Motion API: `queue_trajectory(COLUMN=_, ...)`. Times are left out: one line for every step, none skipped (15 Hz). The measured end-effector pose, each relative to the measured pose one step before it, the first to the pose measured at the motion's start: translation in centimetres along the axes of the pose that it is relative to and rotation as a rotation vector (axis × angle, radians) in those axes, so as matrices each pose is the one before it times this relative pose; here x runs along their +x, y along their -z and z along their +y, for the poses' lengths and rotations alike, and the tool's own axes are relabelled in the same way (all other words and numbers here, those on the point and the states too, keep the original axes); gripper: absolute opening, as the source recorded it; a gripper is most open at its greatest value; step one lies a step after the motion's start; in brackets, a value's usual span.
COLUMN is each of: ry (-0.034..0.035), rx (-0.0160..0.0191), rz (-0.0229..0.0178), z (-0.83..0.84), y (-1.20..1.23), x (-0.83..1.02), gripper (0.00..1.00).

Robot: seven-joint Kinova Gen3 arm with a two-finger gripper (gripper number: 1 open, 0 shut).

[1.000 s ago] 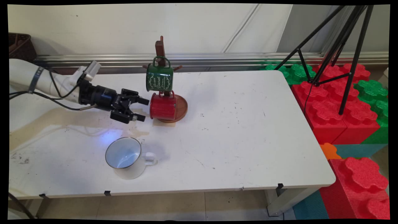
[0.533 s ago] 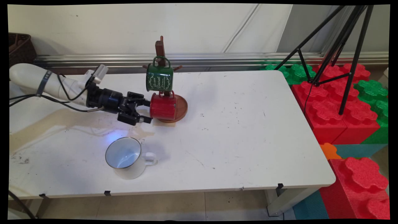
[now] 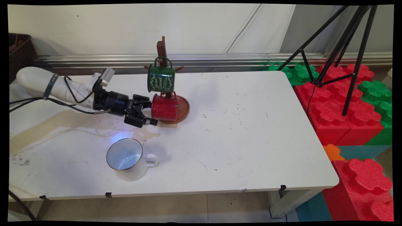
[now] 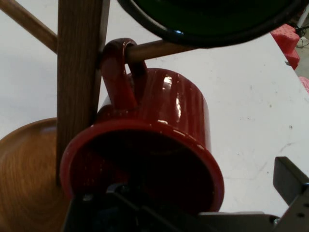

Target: Pick up the red mug from the rack

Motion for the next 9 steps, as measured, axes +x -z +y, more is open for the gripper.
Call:
queue_trajectory(ry=0.00169, rx=0.00045, rz=0.00075, z=-0.026, y=-0.208, x=-0.039, gripper=1.00)
queue_trajectory(ry=0.00167, rx=0.00027, rz=0.00098, z=-0.013, y=-0.186, x=-0.034, gripper=1.00)
queue_trajectory(ry=0.00076, rx=0.00012, rz=0.00108, z=-0.009, y=-0.141, x=-0.015, gripper=1.00)
queue_trajectory(ry=0.00036, rx=0.00013, rz=0.00074, z=-0.007, y=-0.088, x=-0.012, gripper=1.00)
queue_trajectory(ry=0.00056, rx=-0.00026, rz=0.00145, z=-0.010, y=-0.108, x=-0.013, gripper=1.00)
queue_trajectory(ry=-0.00029, rx=-0.00167, rz=0.00164, z=-0.004, y=-0.116, x=0.002, gripper=0.00)
queue_trajectory(ry=-0.00089, rx=-0.00197, rz=0.00130, z=-0.001, y=-0.096, x=0.000, gripper=0.00)
queue_trajectory(ry=-0.00080, rx=-0.00296, rz=0.00078, z=0.011, y=-0.063, x=-0.005, gripper=0.00)
queue_trajectory(ry=-0.00031, rx=-0.00204, rz=0.00020, z=0.010, y=-0.037, x=-0.006, gripper=0.00)
